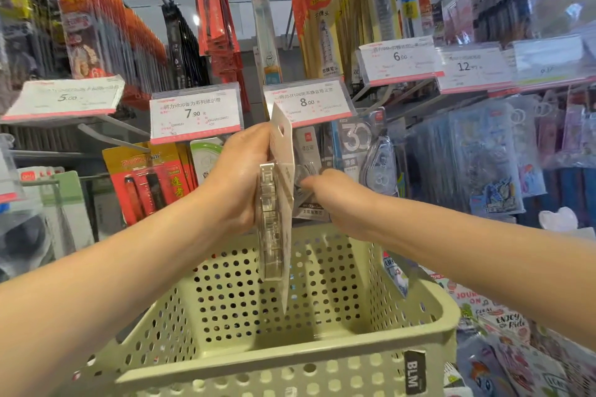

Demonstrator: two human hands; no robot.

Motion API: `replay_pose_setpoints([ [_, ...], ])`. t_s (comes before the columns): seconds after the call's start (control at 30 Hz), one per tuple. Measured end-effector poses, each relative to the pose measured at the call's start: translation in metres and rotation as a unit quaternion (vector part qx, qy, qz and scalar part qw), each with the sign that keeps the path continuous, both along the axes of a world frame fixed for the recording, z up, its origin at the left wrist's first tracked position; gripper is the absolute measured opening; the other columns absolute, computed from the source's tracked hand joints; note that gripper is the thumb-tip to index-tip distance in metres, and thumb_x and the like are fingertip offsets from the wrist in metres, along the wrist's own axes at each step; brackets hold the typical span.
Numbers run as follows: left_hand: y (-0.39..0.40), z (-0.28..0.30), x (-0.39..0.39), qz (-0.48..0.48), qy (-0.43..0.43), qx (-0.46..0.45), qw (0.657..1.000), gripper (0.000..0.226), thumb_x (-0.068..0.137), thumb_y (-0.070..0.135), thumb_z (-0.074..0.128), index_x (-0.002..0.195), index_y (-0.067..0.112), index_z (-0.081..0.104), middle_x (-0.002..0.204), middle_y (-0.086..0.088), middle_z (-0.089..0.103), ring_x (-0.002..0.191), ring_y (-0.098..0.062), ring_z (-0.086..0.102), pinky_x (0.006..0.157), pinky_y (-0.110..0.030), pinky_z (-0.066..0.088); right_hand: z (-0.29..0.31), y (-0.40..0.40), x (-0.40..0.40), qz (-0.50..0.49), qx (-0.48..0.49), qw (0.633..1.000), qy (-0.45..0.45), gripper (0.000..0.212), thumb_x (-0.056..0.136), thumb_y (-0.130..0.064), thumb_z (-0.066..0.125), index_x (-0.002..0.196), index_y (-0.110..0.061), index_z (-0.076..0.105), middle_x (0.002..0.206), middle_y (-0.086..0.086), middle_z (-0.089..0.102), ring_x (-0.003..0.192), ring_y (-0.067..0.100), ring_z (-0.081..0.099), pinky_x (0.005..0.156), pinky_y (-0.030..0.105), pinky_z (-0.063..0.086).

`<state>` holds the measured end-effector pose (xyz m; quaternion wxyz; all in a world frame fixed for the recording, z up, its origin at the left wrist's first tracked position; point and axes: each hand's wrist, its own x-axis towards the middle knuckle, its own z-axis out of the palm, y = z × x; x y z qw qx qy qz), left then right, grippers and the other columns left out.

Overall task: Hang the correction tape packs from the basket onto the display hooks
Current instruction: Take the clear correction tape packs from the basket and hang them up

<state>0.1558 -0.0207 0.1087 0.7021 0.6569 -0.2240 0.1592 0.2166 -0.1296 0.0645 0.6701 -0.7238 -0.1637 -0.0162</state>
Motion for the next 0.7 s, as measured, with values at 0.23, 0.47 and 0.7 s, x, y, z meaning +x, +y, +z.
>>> replay_pose_setpoints([
  [0.23, -0.005, -0.003, 0.004, 0.034, -0.016, -0.018, 0.999, 0.028, 0.097, 0.020, 0.041, 0.070, 0.012, 0.044, 0.030, 0.005, 0.041, 0.022, -0.007, 0.040, 0.032, -0.007, 0.031, -0.008, -0.014, -0.055, 0.084, 0.095, 0.985, -0.115, 0.073, 0.080, -0.070, 0.036, 0.140, -0.028, 0.039, 0.140, -0.007, 0.050, 0.125, 0.008, 0.049, 0.108, 0.039, 0.037],
  [0.47, -0.011, -0.006, 0.002, 0.061, -0.011, -0.055, 0.997, 0.031, 0.095, 0.017, 0.044, 0.064, 0.013, 0.044, 0.039, 0.003, 0.041, 0.026, -0.006, 0.039, 0.034, -0.008, 0.032, -0.017, -0.024, -0.068, 0.131, 0.050, 0.983, -0.120, 0.089, 0.055, -0.070, 0.060, 0.133, -0.030, 0.046, 0.132, -0.012, 0.056, 0.120, 0.005, 0.053, 0.103, 0.041, 0.042],
  [0.7, -0.020, -0.005, 0.004, 0.109, -0.043, -0.074, 0.990, 0.040, 0.092, 0.008, 0.041, 0.053, 0.016, 0.047, 0.033, 0.006, 0.047, 0.031, -0.007, 0.044, 0.044, -0.020, 0.037, -0.033, -0.020, -0.076, 0.050, -0.006, 0.984, -0.168, 0.076, 0.052, -0.045, 0.079, 0.120, -0.036, 0.049, 0.111, -0.014, 0.068, 0.102, 0.003, 0.064, 0.093, 0.033, 0.050],
])
